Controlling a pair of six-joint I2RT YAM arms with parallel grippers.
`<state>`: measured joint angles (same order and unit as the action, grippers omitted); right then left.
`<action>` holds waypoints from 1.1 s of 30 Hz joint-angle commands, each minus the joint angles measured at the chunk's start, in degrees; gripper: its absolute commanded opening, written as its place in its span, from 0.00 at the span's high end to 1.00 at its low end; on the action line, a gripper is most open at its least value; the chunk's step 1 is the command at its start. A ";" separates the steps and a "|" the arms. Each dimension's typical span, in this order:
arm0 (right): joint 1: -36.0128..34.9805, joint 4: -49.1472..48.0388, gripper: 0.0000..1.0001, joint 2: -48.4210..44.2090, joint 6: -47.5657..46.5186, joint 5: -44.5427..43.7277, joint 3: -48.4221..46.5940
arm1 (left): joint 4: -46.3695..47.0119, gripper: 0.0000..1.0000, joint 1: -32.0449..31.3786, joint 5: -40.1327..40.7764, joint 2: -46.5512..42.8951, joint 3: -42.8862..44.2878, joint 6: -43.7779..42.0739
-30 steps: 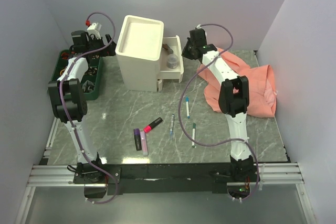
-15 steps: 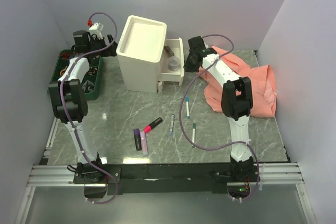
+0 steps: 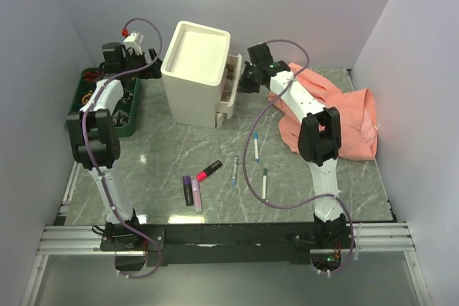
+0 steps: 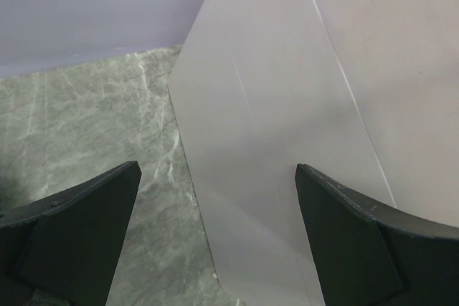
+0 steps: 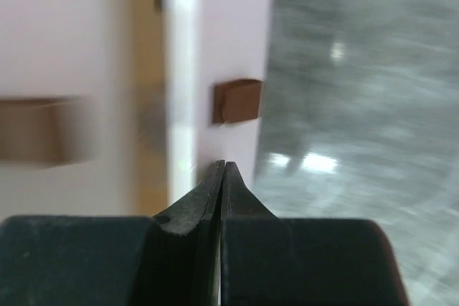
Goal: Sort the stationery into containers
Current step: Close the drawer in the storage box, then open the drawer in the storage box.
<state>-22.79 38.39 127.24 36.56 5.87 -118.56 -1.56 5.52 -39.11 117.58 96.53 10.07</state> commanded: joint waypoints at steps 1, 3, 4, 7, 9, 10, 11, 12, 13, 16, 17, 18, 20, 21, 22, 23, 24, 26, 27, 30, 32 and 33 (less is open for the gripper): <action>-3.93 -5.96 1.00 1.08 2.29 5.73 -4.13 | -1.95 0.02 -5.26 -9.23 -3.94 -1.52 0.48; -3.93 -5.96 1.00 0.91 2.55 5.73 -3.26 | -1.95 0.02 -5.25 -9.14 -4.11 -1.78 0.48; -3.85 -6.13 1.00 0.90 2.64 5.82 -2.99 | -2.04 0.01 -5.17 -9.14 -4.20 -1.96 0.39; -3.85 -6.93 1.00 1.08 2.91 6.79 -2.20 | -2.04 0.01 -5.26 -9.05 -4.20 -2.14 0.31; -3.93 -7.02 1.00 1.17 2.65 6.44 -2.64 | -2.22 0.01 -5.26 -8.79 -4.20 -2.05 0.31; -3.93 -6.67 1.00 1.26 2.56 5.83 -2.81 | -2.48 0.01 -5.17 -8.00 -4.11 -1.79 0.13; -3.76 -6.05 1.00 0.56 2.29 5.47 -2.90 | -2.92 0.01 -5.25 -7.39 -4.20 -1.61 -0.13; -2.71 -5.70 1.00 -0.14 2.03 4.95 -2.47 | -3.18 0.01 -5.26 -6.95 -4.29 -1.35 -0.39; -1.92 -5.52 1.00 -0.85 1.94 5.12 -1.85 | -3.79 0.01 -5.17 -6.16 -4.38 -1.17 -0.92; 2.72 -6.40 0.82 -4.27 -1.65 11.07 3.06 | -3.89 0.01 -4.20 -5.54 -4.38 -0.73 -0.75; 4.14 -7.79 0.67 -5.76 -4.36 13.36 6.82 | -3.89 0.00 -3.68 -5.27 -4.20 -0.56 -0.66; 5.72 -8.76 0.44 -6.38 -5.69 15.47 8.85 | -3.97 0.01 -2.63 -5.18 -4.03 -0.29 -0.75; 9.94 -11.74 0.34 -6.83 -9.20 24.69 13.51 | -4.50 0.01 -1.66 -4.49 -3.76 0.15 -1.27; 11.17 -12.63 0.27 -6.92 -9.74 26.98 14.84 | -4.59 0.01 -0.78 -4.22 -3.67 0.41 -1.36; 12.14 -13.77 0.25 -7.09 -10.10 32.22 16.07 | -4.59 0.00 -0.25 -4.04 -3.67 0.50 -1.80; 13.98 -16.65 0.25 -7.44 -10.27 34.97 17.74 | -4.85 0.00 0.10 -3.78 -3.67 0.59 -2.15; 14.52 -18.34 0.27 -7.45 -10.28 38.48 18.19 | -5.38 0.01 0.89 -3.17 -3.76 0.76 -3.11; 15.14 -22.63 0.37 -7.18 -9.66 44.55 16.97 | -5.99 0.00 1.42 -2.73 -3.94 0.85 -3.91; 15.14 -23.88 0.50 -6.83 -9.40 46.41 15.83 | -6.43 0.01 1.86 -2.37 -4.11 0.85 -4.52; 14.53 -30.55 0.42 -5.08 -8.25 54.32 10.30 | -7.22 0.00 2.39 -1.93 -4.46 0.76 -6.01; 14.00 -32.50 0.33 -3.33 -10.96 57.23 4.68 | -7.84 0.01 2.39 -1.84 -4.55 0.68 -6.37; 13.65 -33.11 0.33 -2.62 -11.76 59.33 2.92 | -8.02 0.00 2.39 -2.02 -4.64 0.50 -6.63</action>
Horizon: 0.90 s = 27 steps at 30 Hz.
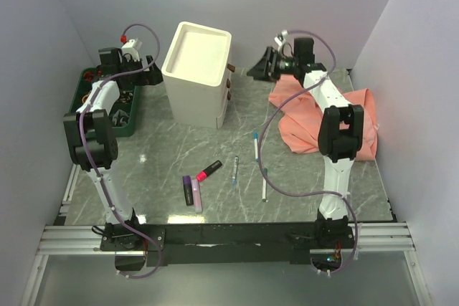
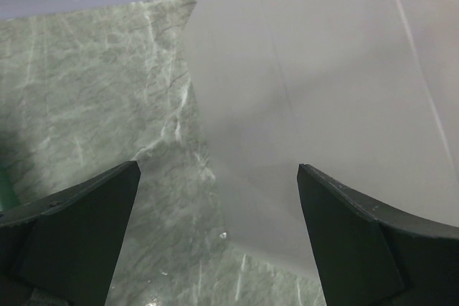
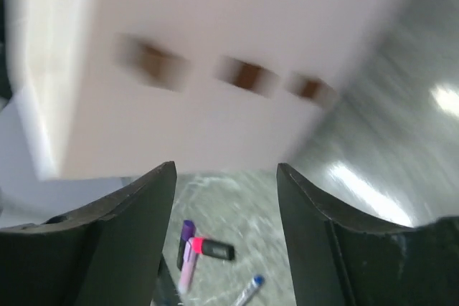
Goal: Sort the stationery into containers
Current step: Open the drawer in the storage box.
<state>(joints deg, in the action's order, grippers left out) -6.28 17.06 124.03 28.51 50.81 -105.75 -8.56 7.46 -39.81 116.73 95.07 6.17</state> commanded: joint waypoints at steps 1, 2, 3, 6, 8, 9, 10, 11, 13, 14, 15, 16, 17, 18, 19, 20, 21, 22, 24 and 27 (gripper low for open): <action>-2.94 -11.96 0.33 1.21 -4.34 14.93 -13.13 | -1.02 0.01 0.45 -1.23 -3.79 1.79 -2.92; -2.94 -12.22 0.33 2.96 -5.47 15.54 -14.73 | -1.20 0.01 0.45 -1.23 -3.87 1.70 -2.92; -2.94 -11.62 0.34 3.84 -6.70 15.64 -16.22 | -1.20 0.00 0.53 -1.23 -3.88 1.35 -3.01; -3.29 -4.25 0.34 6.22 -15.83 13.71 -21.76 | -1.20 0.01 0.45 -1.32 -4.23 1.00 -3.27; -3.91 3.13 0.34 7.72 -24.58 12.74 -25.72 | -1.46 0.00 0.53 -1.15 -4.40 1.08 -3.62; -4.17 5.50 0.33 7.89 -27.69 11.78 -26.60 | -1.46 0.00 0.53 -0.97 -4.49 1.17 -3.89; -4.61 8.57 0.33 7.98 -30.94 9.94 -27.57 | -1.55 0.01 0.53 -0.97 -4.40 1.17 -4.06; -4.88 9.91 0.33 7.98 -36.28 9.23 -27.92 | -1.81 0.00 0.53 -0.88 -4.49 1.17 -4.07; -5.14 12.89 0.32 7.81 -41.32 6.69 -28.37 | -1.99 0.00 0.53 -1.05 -4.49 1.17 -4.24; -5.32 13.61 0.31 7.55 -46.83 5.54 -28.02 | -2.08 0.01 0.53 -0.97 -4.58 1.17 -4.33; -5.23 13.88 0.30 7.20 -49.23 4.66 -27.32 | -2.25 0.01 0.62 -0.97 -4.49 1.09 -4.50; -5.32 13.10 0.29 6.24 -51.17 3.87 -25.40 | -2.34 0.00 0.53 -1.06 -4.58 1.09 -4.59; -5.23 12.39 0.28 5.88 -53.36 2.47 -24.51 | -2.43 0.01 0.53 -0.97 -4.58 1.09 -4.68; -5.32 11.95 0.27 5.61 -54.17 2.02 -23.98 | -2.52 0.01 0.53 -0.88 -4.40 1.09 -4.77; -5.32 12.21 0.27 5.87 -55.13 1.84 -24.15 | -2.52 0.01 0.53 -0.79 -4.32 1.17 -4.77; -5.40 12.21 0.26 6.05 -56.27 1.49 -24.41 | -2.69 0.00 0.53 -0.79 -4.23 1.26 -4.86; -5.49 11.86 0.26 6.14 -56.37 1.40 -24.59 | -2.78 0.01 0.53 -0.71 -4.05 1.35 -4.94; -5.67 10.99 0.25 6.14 -56.37 1.57 -24.41 | -2.87 0.00 0.45 -0.62 -3.96 1.35 -4.94; -6.63 10.54 0.23 6.14 -57.86 1.58 -24.32 | -2.87 0.01 0.53 -0.53 -3.79 1.35 -4.94; -7.69 9.40 0.19 6.75 -58.49 1.40 -24.67 | -2.87 0.00 0.45 -0.44 -3.70 1.09 -4.94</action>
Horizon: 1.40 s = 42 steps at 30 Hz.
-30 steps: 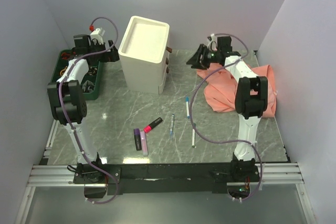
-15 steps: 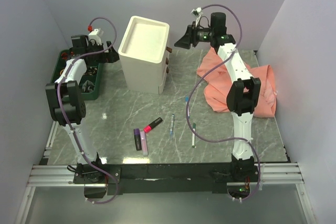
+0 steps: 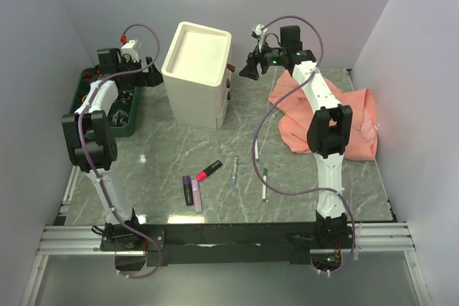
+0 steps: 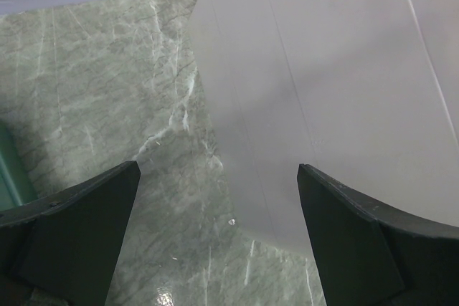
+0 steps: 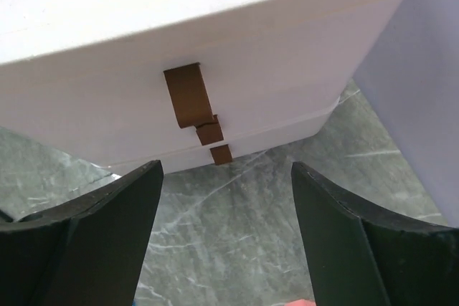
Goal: Sort the stationery into containers
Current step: Open the drawer in the storage box.
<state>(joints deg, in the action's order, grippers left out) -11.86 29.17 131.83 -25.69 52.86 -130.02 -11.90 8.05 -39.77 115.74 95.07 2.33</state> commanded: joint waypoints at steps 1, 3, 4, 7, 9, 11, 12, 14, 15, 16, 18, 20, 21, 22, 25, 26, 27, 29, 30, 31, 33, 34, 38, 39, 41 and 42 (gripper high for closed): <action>-2.29 -3.06 0.18 -0.44 -3.93 -0.39 -1.11 | 0.48 0.01 -0.14 -0.49 -2.72 1.00 -1.10; -2.82 -2.72 0.18 0.44 -3.49 0.13 -2.34 | 0.39 0.00 -0.14 -0.31 -2.72 0.82 -1.18; -3.34 -2.28 0.18 1.14 -3.49 0.31 -3.39 | 0.39 0.00 -0.14 -0.22 -2.80 0.82 -1.27; -3.96 -4.72 0.18 1.24 -2.52 0.40 -2.44 | 0.13 0.01 -0.14 0.13 -3.07 0.65 -1.62; -4.22 -5.35 0.18 1.32 -2.43 -0.12 -2.26 | -0.05 0.01 -0.23 0.30 -3.16 0.38 -1.71; -4.58 -5.87 0.18 1.94 -2.26 -0.83 -2.78 | -0.05 0.00 -0.14 0.31 -3.33 0.21 -1.71; -4.67 -6.23 0.18 2.11 -1.91 -1.09 -2.96 | 0.03 0.00 -0.23 0.31 -3.33 0.12 -1.63; -4.67 -8.07 0.18 2.46 -0.15 -2.32 -3.05 | 0.12 0.01 -0.14 0.39 -3.33 0.03 -1.54; -4.75 -8.42 0.18 2.64 0.37 -2.85 -3.40 | 0.30 0.00 -0.23 0.31 -3.24 0.03 -1.36; -4.75 -8.34 0.18 3.08 0.29 -3.29 -4.10 | 0.21 0.01 -0.23 0.22 -3.24 -0.06 -1.36; -4.75 -8.51 0.18 3.43 0.12 -4.43 -4.37 | 0.21 0.00 -0.14 0.13 -3.16 -0.14 -1.19; -4.84 -9.04 0.21 3.52 0.03 -4.96 -4.11 | 0.47 0.01 -0.23 0.13 -3.07 -0.14 -1.10; -4.93 -9.22 0.22 3.43 0.20 -5.31 -3.93 | 0.39 0.00 -0.14 0.04 -3.07 -0.14 -1.01; -4.93 -9.39 0.23 3.43 0.12 -5.66 -3.93 | 0.47 0.01 -0.23 0.04 -3.07 -0.14 -1.01; -5.10 -10.44 0.33 3.43 0.38 -6.19 -3.67 | 0.48 0.00 -0.23 -0.04 -2.80 -0.06 -0.92; -5.11 -10.71 0.37 3.35 0.64 -6.37 -3.67 | 0.56 0.00 -0.23 -0.05 -2.63 -0.06 -0.83; -5.19 -11.15 0.39 3.17 0.73 -6.45 -3.32 | 0.65 0.01 -0.32 -0.05 -2.54 -0.06 -0.75; -5.11 -13.25 0.43 2.65 1.78 -6.89 -2.61 | 0.65 0.00 -0.41 -0.22 -2.45 -0.14 -0.66; -5.11 -13.96 0.45 2.21 2.05 -7.07 -2.00 | 0.65 0.01 -0.41 -0.31 -2.37 -0.14 -0.57; -5.19 -14.49 0.48 2.12 2.14 -7.16 -1.91 | 0.74 0.01 -0.32 -0.40 -2.36 -0.14 -0.48; -5.11 -14.23 0.51 2.29 1.79 -7.24 -2.60 | 0.83 0.00 -0.41 -0.49 -2.19 -0.23 -0.39; -5.11 -13.18 0.59 2.38 1.44 -6.98 -3.05 | 0.91 0.01 -0.32 -0.49 -2.10 -0.23 -0.31; -5.11 -11.68 0.74 1.86 0.47 -6.54 -3.32 | 1.18 0.00 -0.41 -0.84 -1.93 -0.23 0.13; -5.11 -11.68 0.75 0.98 0.38 -6.63 -2.27 | 1.18 0.01 -0.41 -0.92 -1.84 -0.23 0.13; -5.11 -11.50 0.79 0.10 -0.23 -6.80 -1.12 | 1.27 0.00 -0.41 -1.01 -1.75 -0.14 0.31; -5.19 -11.24 0.80 -0.60 -0.50 -6.89 -0.51 | 1.27 0.00 -0.41 -1.19 -1.58 -0.14 0.31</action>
<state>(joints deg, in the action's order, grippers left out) -16.97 20.32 135.57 -24.97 46.87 -131.07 -11.90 7.88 -39.24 115.74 94.89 2.44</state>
